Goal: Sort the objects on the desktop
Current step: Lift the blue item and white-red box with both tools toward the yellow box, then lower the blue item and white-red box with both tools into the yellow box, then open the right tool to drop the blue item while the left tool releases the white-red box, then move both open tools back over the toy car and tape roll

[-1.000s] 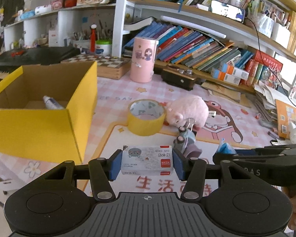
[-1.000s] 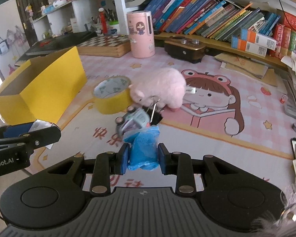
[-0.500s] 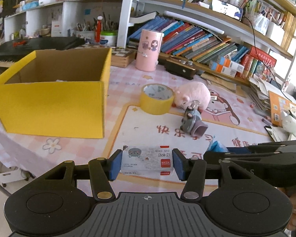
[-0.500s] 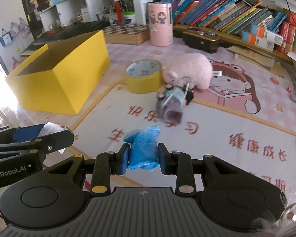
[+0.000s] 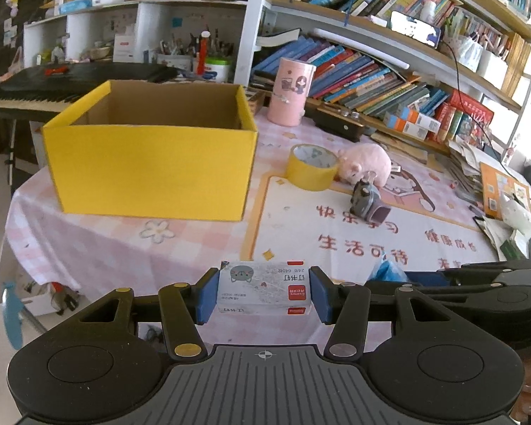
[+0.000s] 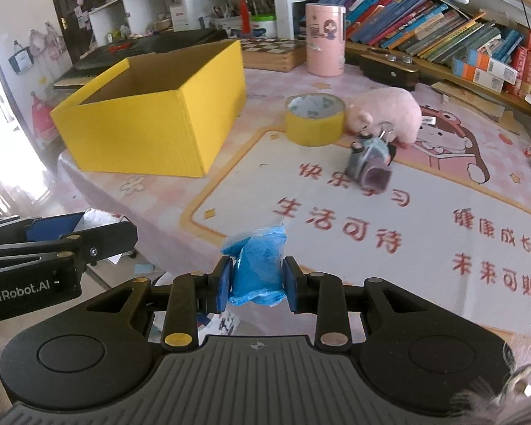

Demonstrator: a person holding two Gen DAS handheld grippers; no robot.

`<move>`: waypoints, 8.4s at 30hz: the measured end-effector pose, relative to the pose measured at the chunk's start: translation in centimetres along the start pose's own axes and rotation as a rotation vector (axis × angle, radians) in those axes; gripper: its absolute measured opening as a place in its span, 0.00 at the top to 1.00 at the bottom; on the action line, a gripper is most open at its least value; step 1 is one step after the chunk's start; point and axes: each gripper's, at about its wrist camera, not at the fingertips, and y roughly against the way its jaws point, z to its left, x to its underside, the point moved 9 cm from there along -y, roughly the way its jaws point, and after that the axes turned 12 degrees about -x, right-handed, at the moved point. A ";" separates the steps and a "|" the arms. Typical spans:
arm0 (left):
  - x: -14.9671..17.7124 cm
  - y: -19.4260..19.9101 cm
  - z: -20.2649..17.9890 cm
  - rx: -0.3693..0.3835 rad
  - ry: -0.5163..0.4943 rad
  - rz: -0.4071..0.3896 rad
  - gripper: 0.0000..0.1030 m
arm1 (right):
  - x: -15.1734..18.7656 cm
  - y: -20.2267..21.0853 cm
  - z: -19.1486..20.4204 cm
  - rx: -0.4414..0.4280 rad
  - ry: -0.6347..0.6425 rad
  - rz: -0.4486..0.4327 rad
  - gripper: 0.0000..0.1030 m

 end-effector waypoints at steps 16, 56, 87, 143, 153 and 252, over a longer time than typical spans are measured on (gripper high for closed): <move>3.0 3.8 5.6 -0.023 -0.008 0.001 0.49 | 3.4 -0.2 7.2 -0.031 -0.007 -0.005 0.72; 3.3 4.9 13.1 -0.077 0.076 -0.019 0.49 | 2.8 -3.3 15.3 -0.094 0.102 0.037 0.73; -11.8 -0.2 12.2 -0.135 0.046 -0.299 0.49 | -14.7 -6.0 12.1 -0.164 0.183 -0.225 0.73; -14.0 -14.3 10.0 -0.243 -0.018 -0.060 0.40 | -24.8 -25.6 12.6 -0.276 0.557 0.162 0.56; -15.6 -9.7 10.7 -0.250 0.017 -0.196 0.29 | -26.8 -19.3 10.5 -0.211 0.404 -0.047 0.47; 1.8 3.0 3.0 0.013 -0.132 -0.098 0.17 | 4.1 2.1 4.9 0.221 -0.031 -0.102 0.39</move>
